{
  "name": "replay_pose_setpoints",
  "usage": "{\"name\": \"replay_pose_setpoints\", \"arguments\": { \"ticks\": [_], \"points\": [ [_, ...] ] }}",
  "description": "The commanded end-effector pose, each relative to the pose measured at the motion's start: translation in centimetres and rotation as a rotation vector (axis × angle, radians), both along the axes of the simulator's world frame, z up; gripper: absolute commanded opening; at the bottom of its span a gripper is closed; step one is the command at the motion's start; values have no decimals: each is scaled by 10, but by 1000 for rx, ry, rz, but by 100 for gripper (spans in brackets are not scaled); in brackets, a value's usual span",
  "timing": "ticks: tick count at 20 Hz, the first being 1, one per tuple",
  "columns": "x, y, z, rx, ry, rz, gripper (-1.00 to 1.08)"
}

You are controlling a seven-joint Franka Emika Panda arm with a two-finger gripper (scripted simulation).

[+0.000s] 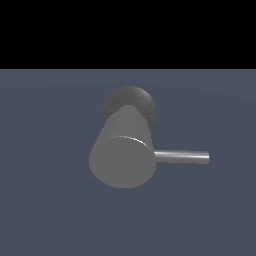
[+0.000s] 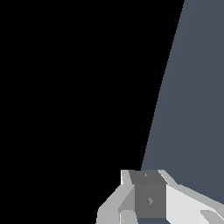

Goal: Turn on the faucet by rotating a designated handle.

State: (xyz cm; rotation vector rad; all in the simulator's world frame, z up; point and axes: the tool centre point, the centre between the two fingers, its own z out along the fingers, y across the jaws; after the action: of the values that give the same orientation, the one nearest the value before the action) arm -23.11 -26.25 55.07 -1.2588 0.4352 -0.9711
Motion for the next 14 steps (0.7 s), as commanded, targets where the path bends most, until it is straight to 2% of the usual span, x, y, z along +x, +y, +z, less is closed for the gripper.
{"name": "replay_pose_setpoints", "arguments": {
  "ticks": [1,8,14],
  "points": [
    [1,-21,-16,101,-15,-42,-100],
    [7,-69,-77,383,-17,-149,-100],
    [15,-92,-146,622,27,-229,-100]
  ]
}}
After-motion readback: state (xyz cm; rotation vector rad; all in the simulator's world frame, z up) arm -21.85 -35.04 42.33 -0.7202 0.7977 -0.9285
